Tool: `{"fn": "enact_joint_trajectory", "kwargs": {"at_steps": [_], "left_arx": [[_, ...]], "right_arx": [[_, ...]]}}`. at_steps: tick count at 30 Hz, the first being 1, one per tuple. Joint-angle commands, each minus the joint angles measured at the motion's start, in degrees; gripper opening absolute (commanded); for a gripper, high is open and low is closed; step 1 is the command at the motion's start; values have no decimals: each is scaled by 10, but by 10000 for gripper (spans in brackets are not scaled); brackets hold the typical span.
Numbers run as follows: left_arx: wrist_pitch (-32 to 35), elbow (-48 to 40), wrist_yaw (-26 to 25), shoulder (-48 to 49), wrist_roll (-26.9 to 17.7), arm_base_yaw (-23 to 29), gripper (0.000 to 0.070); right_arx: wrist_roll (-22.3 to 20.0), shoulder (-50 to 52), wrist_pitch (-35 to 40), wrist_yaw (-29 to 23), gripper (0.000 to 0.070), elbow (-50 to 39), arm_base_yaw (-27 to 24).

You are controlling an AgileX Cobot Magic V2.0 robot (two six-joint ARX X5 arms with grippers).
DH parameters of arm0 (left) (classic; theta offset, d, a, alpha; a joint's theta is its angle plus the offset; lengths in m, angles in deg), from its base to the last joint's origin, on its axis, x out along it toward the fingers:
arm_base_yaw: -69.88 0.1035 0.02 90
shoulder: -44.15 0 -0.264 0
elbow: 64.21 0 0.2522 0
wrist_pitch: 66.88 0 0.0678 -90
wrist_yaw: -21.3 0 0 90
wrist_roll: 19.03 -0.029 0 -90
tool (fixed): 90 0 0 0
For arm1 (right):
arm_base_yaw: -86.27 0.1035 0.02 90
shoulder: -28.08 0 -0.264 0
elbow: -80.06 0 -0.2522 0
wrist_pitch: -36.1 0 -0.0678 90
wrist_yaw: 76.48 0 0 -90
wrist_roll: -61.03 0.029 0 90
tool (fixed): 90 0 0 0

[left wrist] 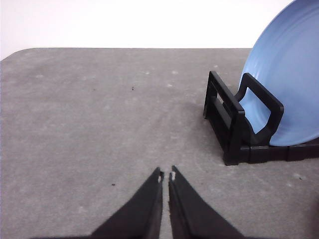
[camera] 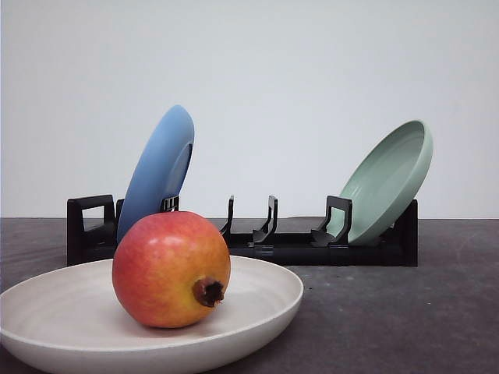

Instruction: Place pomegranate in white plate

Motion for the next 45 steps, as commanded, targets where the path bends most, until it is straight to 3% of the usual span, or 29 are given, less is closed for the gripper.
{"fn": "enact_joint_trajectory", "kwargs": {"at_steps": [1, 45], "left_arx": [[0, -7, 1, 1, 5, 1, 0], [0, -7, 1, 1, 5, 1, 0]], "right_arx": [[6, 0, 4, 0, 0, -2, -1], [6, 0, 4, 0, 0, -2, -1]]}}
